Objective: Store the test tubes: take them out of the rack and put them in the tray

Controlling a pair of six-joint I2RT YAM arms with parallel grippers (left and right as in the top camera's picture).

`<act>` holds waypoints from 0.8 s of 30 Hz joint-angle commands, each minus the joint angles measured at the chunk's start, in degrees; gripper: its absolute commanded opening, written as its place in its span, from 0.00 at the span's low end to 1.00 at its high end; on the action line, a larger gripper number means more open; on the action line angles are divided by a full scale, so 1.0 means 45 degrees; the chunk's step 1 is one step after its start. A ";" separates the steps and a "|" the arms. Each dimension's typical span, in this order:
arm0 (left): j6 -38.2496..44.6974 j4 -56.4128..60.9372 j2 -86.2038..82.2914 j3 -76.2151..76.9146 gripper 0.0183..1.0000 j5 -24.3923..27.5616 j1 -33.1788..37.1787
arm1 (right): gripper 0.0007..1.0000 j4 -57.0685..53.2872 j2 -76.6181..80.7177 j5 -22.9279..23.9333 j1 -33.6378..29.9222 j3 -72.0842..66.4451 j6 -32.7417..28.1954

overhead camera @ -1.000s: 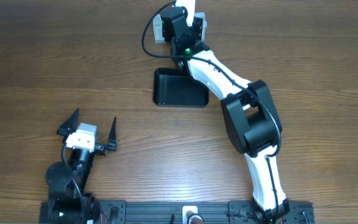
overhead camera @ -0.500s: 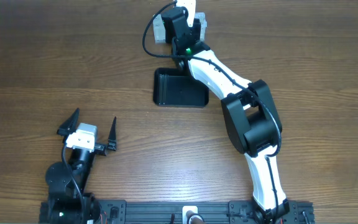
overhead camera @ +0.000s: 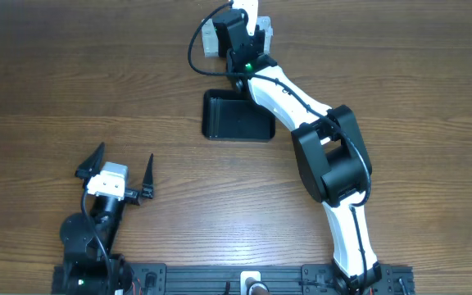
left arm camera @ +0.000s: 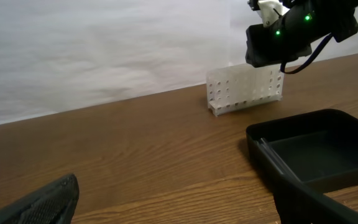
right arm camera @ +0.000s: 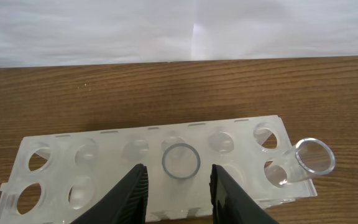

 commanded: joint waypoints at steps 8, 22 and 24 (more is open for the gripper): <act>0.0146 -0.0015 -0.0112 -0.0063 1.00 0.0165 0.0063 | 0.30 -0.0010 0.0155 0.0087 -0.0141 0.0316 -0.0151; 0.0146 -0.0015 -0.0112 -0.0063 1.00 0.0165 0.0063 | 0.39 0.1039 0.0311 0.0073 -0.0301 0.0316 -0.0821; 0.0146 -0.0015 -0.0112 -0.0063 1.00 0.0165 0.0063 | 0.39 0.1156 0.0398 0.0078 -0.0296 0.0316 -0.0821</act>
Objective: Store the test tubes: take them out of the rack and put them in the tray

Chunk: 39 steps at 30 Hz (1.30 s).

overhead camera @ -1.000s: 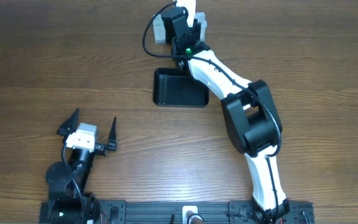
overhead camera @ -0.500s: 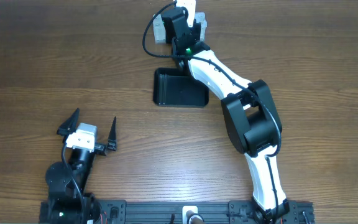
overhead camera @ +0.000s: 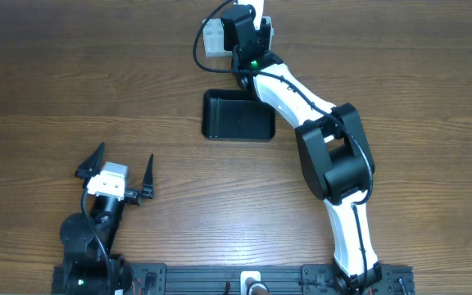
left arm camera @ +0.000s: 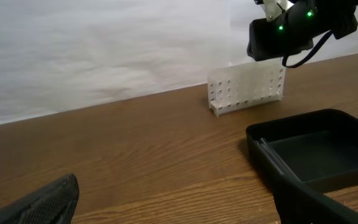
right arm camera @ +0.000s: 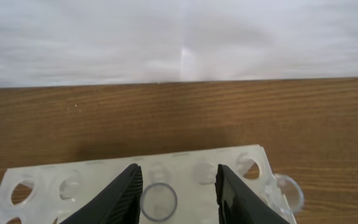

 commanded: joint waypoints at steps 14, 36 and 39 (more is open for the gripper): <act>0.0146 -0.0015 -0.0112 -0.0063 1.00 0.0165 0.0063 | 0.34 0.0364 0.0612 0.0073 0.0034 0.0316 -0.0170; 0.0146 -0.0015 -0.0112 -0.0063 1.00 0.0165 0.0063 | 0.19 0.0413 0.0617 0.0083 0.0243 0.0316 -0.0175; 0.0146 -0.0015 -0.0112 -0.0063 1.00 0.0165 0.0063 | 0.18 0.0427 0.0617 0.0083 0.0262 0.0316 -0.0175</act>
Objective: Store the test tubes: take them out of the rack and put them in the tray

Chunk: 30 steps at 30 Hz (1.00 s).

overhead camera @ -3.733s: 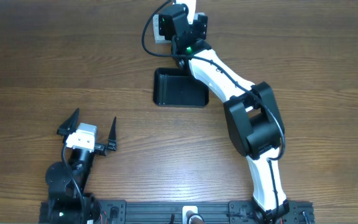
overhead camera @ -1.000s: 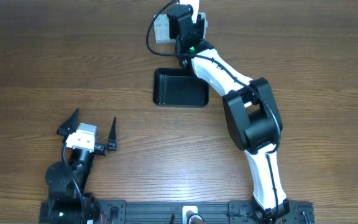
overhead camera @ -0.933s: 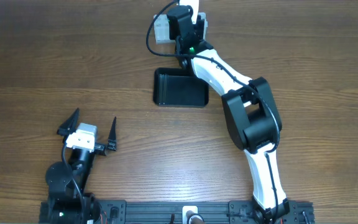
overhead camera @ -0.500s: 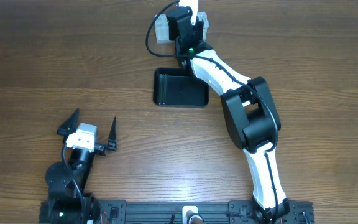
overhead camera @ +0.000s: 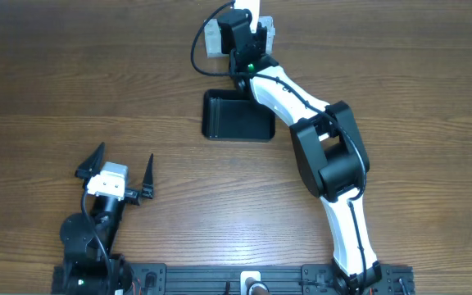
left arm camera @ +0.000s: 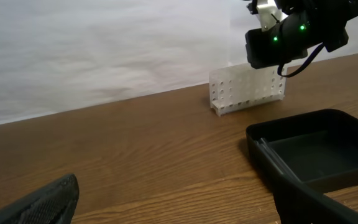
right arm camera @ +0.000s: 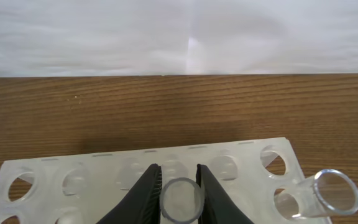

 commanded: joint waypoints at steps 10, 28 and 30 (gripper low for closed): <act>0.0146 -0.0015 -0.0112 -0.0063 1.00 0.0165 0.0063 | 0.14 0.0058 0.0117 0.0189 0.0131 0.0311 -0.0160; 0.0146 -0.0015 -0.0112 -0.0063 1.00 0.0165 0.0063 | 0.12 -0.0918 -0.2526 0.0471 0.0282 0.0311 -0.0393; 0.0146 -0.0015 -0.0112 -0.0063 1.00 0.0165 0.0063 | 0.12 -0.1166 -0.3147 0.0471 0.0316 0.0311 -0.0384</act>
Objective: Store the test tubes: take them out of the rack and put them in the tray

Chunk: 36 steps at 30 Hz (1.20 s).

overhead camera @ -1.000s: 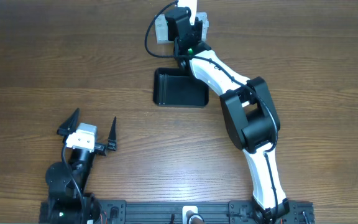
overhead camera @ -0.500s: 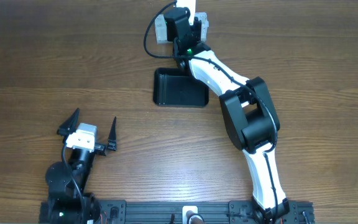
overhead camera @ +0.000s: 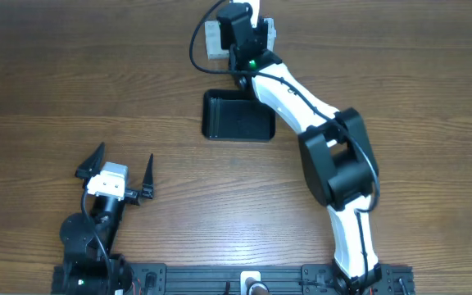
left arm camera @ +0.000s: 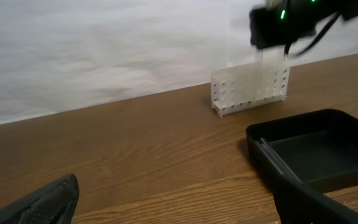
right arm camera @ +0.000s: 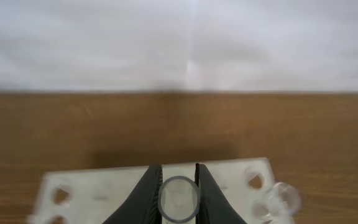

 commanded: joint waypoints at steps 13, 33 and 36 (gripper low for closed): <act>0.0146 -0.0015 -0.0112 -0.0063 1.00 0.0165 0.0063 | 0.13 -0.7295 -0.4828 -0.3235 0.0481 0.0306 0.1447; 0.0146 -0.0015 -0.0112 -0.0063 1.00 0.0165 0.0063 | 0.18 -0.5901 -0.4551 -0.6407 0.0457 -0.4517 0.2443; 0.0146 -0.0019 -0.0112 -0.0063 1.00 0.0165 0.0063 | 0.20 -0.5498 -0.4551 -0.6407 0.0457 -0.4925 0.2487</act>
